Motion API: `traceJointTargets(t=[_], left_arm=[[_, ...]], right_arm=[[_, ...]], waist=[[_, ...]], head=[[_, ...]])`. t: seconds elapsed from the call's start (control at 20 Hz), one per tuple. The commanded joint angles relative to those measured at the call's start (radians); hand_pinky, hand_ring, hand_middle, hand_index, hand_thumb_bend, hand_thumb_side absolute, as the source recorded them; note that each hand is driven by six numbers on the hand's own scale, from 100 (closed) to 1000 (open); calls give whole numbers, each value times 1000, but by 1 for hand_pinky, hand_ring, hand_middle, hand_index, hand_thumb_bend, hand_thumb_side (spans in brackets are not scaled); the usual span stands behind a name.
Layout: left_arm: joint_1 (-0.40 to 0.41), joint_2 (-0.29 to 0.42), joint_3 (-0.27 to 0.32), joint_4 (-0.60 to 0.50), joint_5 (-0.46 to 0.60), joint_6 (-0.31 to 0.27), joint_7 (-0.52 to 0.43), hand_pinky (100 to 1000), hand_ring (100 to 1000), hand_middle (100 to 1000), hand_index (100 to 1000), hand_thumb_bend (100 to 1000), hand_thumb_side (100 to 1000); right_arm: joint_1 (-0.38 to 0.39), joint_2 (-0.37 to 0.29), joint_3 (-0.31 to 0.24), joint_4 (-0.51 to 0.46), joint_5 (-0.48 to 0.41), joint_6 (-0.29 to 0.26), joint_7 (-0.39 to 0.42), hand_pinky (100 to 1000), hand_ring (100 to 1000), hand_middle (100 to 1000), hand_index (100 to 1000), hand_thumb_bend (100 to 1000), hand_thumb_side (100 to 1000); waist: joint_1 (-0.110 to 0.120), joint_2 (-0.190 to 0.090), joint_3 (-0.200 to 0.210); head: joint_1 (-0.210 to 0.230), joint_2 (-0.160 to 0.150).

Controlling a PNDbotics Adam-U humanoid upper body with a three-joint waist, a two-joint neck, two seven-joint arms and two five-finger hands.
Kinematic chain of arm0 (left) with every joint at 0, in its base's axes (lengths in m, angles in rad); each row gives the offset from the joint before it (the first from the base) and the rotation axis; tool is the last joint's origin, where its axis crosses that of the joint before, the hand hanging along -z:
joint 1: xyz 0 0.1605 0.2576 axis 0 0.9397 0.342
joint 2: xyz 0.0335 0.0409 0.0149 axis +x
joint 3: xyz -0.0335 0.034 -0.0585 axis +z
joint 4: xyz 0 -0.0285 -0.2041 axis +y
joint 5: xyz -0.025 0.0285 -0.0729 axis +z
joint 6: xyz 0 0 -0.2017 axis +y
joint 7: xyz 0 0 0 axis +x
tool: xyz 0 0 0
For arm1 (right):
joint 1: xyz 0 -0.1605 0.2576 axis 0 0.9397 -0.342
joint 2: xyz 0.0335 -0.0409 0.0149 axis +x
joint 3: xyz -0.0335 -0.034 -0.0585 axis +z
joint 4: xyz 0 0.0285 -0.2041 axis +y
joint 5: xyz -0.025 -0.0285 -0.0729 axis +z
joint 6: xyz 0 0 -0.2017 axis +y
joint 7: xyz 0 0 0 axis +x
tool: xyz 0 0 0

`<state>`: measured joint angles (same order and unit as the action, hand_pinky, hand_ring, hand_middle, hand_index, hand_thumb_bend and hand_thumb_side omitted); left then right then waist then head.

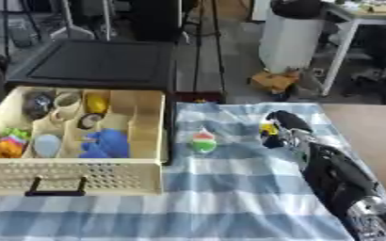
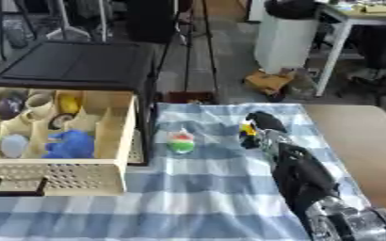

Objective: Pick up objects from table and place into drawer.

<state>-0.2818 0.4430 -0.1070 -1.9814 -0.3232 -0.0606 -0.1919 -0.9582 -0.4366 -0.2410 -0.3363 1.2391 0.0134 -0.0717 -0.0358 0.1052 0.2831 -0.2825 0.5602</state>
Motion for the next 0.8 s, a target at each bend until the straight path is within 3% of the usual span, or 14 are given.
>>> traceJointTargets(t=[0.05,0.4,0.8], left_arm=[[-12,6,6,-19,-3,-3,-4,187,100,100,597,270,1000],[-11,5,7,-19,-3,-6,-7,188,100,100,597,268,1000],[-9,4,8,-19,-4,-9,-8,191,100,100,598,261,1000]], right_arm=[[-16,-39,12,8,-18,1,-9,735,802,855,886,100,273],[-17,-41,30,33,-44,1,-6,685,770,852,892,100,281],[-19,-41,33,30,-53,2,-15,506,604,768,851,100,261]], waist=[[4,-10,0],[6,-7,2],[7,-4,3]], head=[[1,-4],[1,-5],[2,-5]])
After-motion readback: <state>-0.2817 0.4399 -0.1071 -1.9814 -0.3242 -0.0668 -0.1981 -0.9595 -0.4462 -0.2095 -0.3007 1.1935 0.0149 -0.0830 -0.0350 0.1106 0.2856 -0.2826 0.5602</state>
